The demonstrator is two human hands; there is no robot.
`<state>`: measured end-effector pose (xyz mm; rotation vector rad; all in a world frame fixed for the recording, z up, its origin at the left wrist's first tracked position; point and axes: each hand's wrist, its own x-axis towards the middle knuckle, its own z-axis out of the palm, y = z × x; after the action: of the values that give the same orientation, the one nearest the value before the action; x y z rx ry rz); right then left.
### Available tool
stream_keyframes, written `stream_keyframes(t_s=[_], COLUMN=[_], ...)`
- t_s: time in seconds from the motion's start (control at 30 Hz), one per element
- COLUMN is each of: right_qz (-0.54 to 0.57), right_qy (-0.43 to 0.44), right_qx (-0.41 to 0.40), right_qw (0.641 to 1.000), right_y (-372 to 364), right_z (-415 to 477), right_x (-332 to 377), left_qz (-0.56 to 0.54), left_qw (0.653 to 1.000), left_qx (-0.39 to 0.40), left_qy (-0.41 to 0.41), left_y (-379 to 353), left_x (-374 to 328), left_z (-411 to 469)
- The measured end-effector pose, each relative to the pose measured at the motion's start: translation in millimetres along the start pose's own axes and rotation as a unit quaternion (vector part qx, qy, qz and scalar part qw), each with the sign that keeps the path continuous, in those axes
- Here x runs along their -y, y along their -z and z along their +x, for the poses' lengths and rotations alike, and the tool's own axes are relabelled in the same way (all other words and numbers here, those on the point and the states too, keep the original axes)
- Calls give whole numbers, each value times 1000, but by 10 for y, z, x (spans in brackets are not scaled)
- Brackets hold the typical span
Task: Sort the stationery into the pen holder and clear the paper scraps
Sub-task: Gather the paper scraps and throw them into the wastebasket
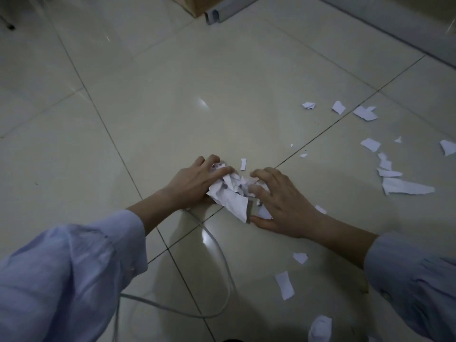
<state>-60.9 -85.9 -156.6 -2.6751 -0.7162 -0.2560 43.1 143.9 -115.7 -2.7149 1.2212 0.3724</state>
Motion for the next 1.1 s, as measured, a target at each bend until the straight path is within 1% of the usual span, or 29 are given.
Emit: stream_keyframes(t_s=[0.07,0.13,0.2,0.27,0.3,0.4,0.47,0.57,0.73,0.8,0.87,0.9,0.97,1.03,1.1], right_qz=[23,29,10,6,5,-6,-43,-92,-113,-128,-111,-84,3,77,104], right_qy=[-13,-16,-15,-20,-16,8,21,33,55,48,25,11,-25,-82,-146], right_qx=[10,60,115,132,119,25,-12,-37,-47,-44,-37,-27,6,39,57], right_qw=[1000,998,993,991,993,1000,999,995,991,990,993,996,1000,993,982], right_y=[9,8,-22,-42,-49,-75,-92,-125,-107,-68,6,40,128,224,312], right_z=[53,101,138,159,171,173,153,113,92,88,96,104,137,176,174], right_x=[-27,-57,-76,-65,-53,-34,-28,-16,-8,16,38,45,43,4,-58], left_qz=[-7,-7,-9,-10,-8,-3,1,8,32,31,10,2,15,26,30], left_qw=[1000,1000,1000,1000,1000,1000,1000,999,996,997,999,999,1000,1000,999], left_qx=[-7,-13,-19,-22,-23,-25,-22,-18,-45,-34,-10,-11,-12,-10,-14], left_qy=[1,3,5,2,-1,-7,-17,-33,-65,-62,-51,-39,-18,-9,-6], left_y=[-22,-33,-44,-53,-56,-56,-46,-2,53,56,52,37,36,111,211], left_x=[-28,-53,-81,-110,-123,-163,-198,-262,-348,-368,-384,-382,-367,-364,-362], left_z=[-15,-23,-23,-25,-24,-27,-33,-48,-55,-51,-33,-11,48,102,156])
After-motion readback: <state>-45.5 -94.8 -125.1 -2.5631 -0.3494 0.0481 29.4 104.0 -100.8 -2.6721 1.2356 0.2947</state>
